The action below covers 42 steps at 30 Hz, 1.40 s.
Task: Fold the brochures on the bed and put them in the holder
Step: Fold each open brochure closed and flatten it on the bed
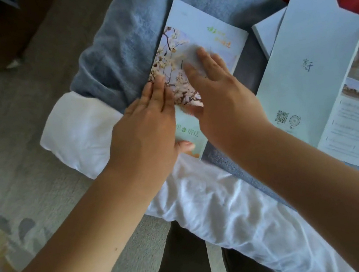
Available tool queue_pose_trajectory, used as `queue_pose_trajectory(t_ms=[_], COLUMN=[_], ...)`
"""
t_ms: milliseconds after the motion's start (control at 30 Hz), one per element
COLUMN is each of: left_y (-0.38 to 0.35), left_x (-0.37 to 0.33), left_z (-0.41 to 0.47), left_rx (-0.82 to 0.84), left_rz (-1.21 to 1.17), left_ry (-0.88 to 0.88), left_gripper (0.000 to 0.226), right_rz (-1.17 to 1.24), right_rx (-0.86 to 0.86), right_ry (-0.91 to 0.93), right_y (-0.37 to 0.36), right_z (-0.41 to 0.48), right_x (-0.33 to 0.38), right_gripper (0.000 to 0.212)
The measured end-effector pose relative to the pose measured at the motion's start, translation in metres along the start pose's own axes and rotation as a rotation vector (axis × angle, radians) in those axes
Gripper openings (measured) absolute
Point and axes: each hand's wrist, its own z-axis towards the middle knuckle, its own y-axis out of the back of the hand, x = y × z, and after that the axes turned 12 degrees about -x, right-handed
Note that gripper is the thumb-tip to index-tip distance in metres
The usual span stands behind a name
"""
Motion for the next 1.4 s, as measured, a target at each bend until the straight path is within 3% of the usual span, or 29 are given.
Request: queue_pose_trajectory(t_ms=[133,300,500,700,800,933,1033,1400], left_y=[0.0,-0.015,-0.019,-0.007,-0.002,-0.001,-0.006,-0.034], left_x=[-0.014,-0.027,-0.024,-0.019,-0.036,-0.083,-0.12,-0.257], left_z=[0.013,0.023,0.023,0.016,0.006,0.0,0.0,0.03], left_rx=[0.081,0.068,0.048,0.067,0.005,-0.132,-0.202,-0.172], left_rz=[0.019,0.001,-0.037,-0.121,-0.094,-0.155,-0.164,-0.038], left_ry=[0.071,0.172,0.165,0.167,0.111,0.045,0.02,-0.192], left_gripper=[0.113,0.086,0.113,0.1,0.075,0.063,0.069,0.074], right_rz=[-0.093,-0.142,-0.101,-0.042,0.001,0.044,0.071,-0.118], right_rx=[0.134,0.218,0.201,0.249,0.181,-0.127,-0.345,-0.342], right_ry=[0.011,0.019,0.01,0.067,0.156,0.295,0.178,-0.386], right_y=[0.007,-0.001,-0.01,0.0,0.012,0.028,0.035,0.06], right_z=[0.014,0.024,0.021,0.024,0.012,-0.025,-0.062,-0.178], right_x=[0.002,0.0,0.002,0.002,-0.015,-0.062,-0.108,-0.276], right_gripper=[0.085,0.087,0.083,0.082,0.071,0.057,0.056,0.068])
